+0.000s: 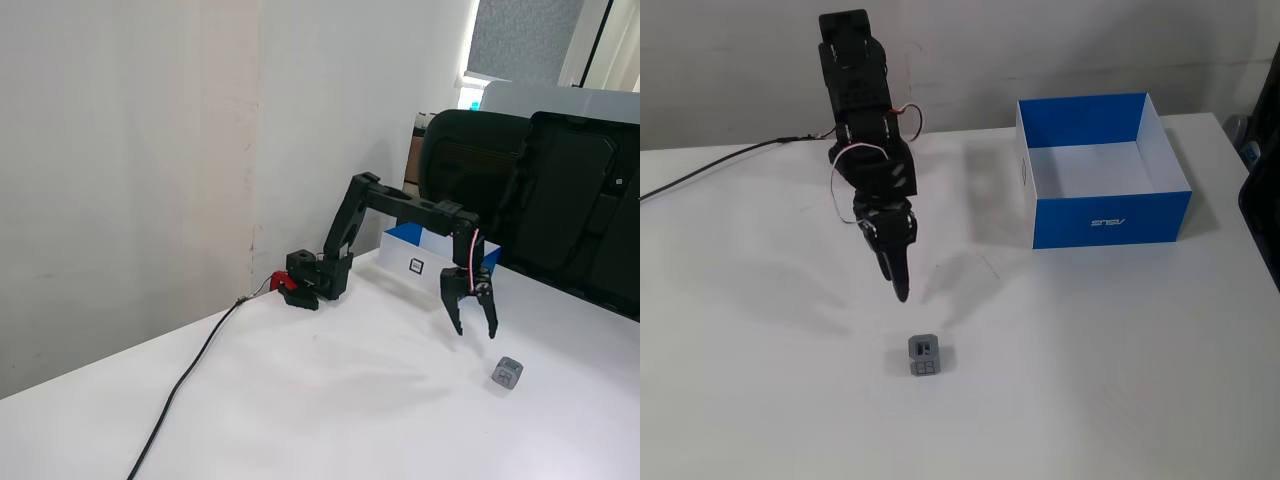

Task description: Grasp the gray block and put it in the box.

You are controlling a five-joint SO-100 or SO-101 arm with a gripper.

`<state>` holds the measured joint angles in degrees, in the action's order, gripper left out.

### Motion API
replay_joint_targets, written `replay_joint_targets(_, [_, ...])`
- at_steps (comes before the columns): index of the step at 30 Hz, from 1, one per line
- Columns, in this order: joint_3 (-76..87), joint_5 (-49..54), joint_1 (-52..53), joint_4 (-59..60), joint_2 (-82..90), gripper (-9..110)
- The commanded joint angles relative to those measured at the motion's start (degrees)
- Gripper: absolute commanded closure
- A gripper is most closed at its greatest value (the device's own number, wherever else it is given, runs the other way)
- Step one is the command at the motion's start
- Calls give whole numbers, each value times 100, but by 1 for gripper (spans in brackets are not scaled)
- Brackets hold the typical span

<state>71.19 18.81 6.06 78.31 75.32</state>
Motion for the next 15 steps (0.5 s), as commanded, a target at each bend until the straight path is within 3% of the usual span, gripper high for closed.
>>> replay_joint_targets(1, [-633, 26, 44, 97, 26, 75])
replay_joint_targets(15, [-1811, 26, 70, 387, -1002, 75])
